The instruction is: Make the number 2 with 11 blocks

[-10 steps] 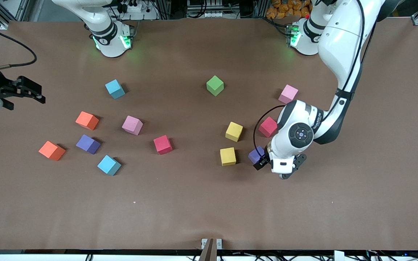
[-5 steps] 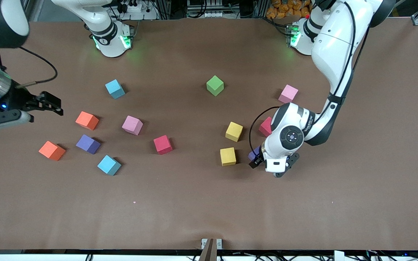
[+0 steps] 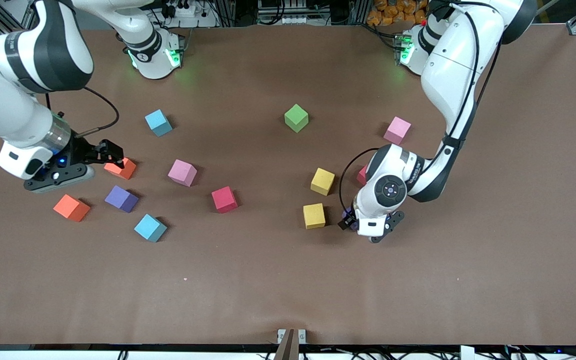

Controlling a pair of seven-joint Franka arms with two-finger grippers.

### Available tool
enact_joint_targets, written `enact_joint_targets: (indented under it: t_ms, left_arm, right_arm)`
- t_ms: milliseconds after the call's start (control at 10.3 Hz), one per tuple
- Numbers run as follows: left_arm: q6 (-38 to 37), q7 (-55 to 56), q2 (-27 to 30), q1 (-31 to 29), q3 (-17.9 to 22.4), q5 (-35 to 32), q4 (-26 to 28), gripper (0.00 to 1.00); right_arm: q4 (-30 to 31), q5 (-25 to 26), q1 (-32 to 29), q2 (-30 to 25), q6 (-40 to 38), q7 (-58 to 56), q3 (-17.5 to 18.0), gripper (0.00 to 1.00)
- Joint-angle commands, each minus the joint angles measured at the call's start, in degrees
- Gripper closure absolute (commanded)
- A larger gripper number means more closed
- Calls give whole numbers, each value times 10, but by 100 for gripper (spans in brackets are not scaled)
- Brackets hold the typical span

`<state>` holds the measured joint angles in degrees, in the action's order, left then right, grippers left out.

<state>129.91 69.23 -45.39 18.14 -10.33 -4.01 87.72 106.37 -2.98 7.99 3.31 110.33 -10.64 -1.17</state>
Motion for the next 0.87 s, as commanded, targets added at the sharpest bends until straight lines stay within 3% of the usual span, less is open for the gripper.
enact_joint_targets:
  t_ms: [0, 194, 485, 776]
  left_arm:
    - [-1, 18, 5, 3, 4, -18, -11, 99]
    - [-38, 17, 33, -3, 2, -16, -11, 100]
    - [-102, 11, 94, 0, -11, -13, -9, 100]
    - [-151, 14, 109, 2, -79, -6, -5, 100]
  right_arm:
    - [28, -5, 25, -11, 16, -1, -3, 0]
    - [66, -6, 31, -11, 65, 0, -3, 0]
    - [73, -6, 77, 15, 80, 9, -3, 0]
    - [109, -6, 115, 37, 148, 64, -3, 0]
